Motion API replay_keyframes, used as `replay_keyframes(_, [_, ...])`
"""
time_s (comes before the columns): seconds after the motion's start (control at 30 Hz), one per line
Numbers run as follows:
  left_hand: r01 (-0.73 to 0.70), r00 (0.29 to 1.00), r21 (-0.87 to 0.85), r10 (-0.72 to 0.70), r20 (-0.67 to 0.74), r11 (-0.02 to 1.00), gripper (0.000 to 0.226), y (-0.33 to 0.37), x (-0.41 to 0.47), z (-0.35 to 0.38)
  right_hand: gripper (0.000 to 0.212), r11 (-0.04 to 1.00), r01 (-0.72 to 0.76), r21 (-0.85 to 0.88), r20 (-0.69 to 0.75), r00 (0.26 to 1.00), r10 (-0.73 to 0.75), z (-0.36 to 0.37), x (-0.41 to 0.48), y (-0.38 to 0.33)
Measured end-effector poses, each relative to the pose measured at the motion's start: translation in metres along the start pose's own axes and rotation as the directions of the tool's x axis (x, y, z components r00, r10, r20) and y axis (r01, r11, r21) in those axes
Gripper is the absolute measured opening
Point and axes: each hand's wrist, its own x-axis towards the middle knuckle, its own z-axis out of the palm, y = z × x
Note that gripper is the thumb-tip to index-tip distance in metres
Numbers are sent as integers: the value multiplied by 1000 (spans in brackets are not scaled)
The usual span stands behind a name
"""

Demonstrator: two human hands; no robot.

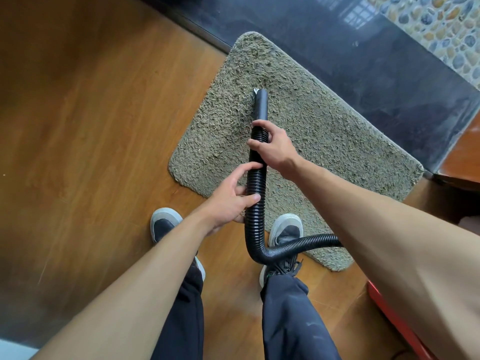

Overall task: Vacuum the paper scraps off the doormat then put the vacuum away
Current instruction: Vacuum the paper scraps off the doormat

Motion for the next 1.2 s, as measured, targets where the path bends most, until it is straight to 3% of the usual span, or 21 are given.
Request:
replay_keyframes(0.3, [4, 999, -24, -4, -35, 1000, 58, -3, -7, -14, 51, 989, 64, -134, 84, 995, -53, 12, 6, -17])
replay_keyframes(0.6, [14, 1000, 2, -14, -21, 1000, 59, 3, 2, -7, 49, 996, 24, -84, 16, 1000, -23, 4, 7, -13])
replay_keyframes(0.87, [13, 1000, 59, -14, 23, 998, 59, 12, 9, 10, 60, 998, -59, 14, -23, 998, 59, -15, 3, 4])
replay_keyframes(1.2, [35, 999, 9, -35, -13, 999, 58, 1, -3, -8, 51, 994, 22, -103, 63, 998, -15, 5, 3, -16])
